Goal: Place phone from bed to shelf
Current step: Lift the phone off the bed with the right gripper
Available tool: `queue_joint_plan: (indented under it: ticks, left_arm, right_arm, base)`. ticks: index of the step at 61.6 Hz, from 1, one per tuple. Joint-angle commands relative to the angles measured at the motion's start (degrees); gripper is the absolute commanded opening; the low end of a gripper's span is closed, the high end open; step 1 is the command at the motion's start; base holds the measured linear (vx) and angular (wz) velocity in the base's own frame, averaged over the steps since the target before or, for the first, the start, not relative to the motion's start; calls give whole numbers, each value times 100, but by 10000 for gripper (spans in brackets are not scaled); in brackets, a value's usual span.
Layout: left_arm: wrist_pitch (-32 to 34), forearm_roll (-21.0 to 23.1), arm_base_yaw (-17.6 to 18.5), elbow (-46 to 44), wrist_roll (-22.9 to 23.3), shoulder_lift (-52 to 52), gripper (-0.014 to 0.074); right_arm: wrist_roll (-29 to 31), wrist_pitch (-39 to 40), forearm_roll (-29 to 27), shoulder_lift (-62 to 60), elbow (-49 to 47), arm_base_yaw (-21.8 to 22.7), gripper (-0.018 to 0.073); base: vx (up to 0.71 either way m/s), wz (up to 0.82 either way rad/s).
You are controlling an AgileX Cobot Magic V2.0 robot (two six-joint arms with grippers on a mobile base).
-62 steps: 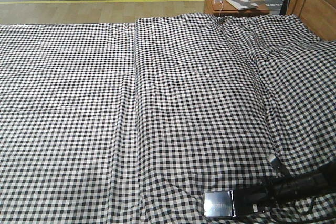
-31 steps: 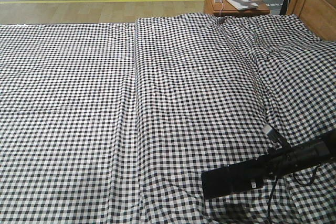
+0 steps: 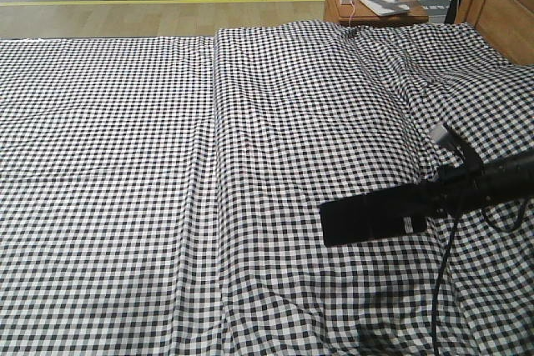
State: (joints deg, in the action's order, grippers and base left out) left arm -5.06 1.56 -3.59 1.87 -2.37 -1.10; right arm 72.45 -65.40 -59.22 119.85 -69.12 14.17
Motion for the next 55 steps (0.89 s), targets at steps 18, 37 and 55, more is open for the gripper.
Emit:
queue_joint_plan:
  ticks: [18,37,55]
  left_arm:
    - [414,56,36,-143,50,-44,1]
    - [414,56,36,-143,50,-44,1]
    - [414,56,36,-143,50,-44,1]
  right_arm:
    - [-436,-851,-256,-1972,-70,-1010,-4]
    - [-773,-851,-214,-3368,-70,-1776,-4]
    - [-1197,-842,49,-4277,-70,-2477,-4]
  base:
    - [0,0]
    - [0,0]
    - [0,0]
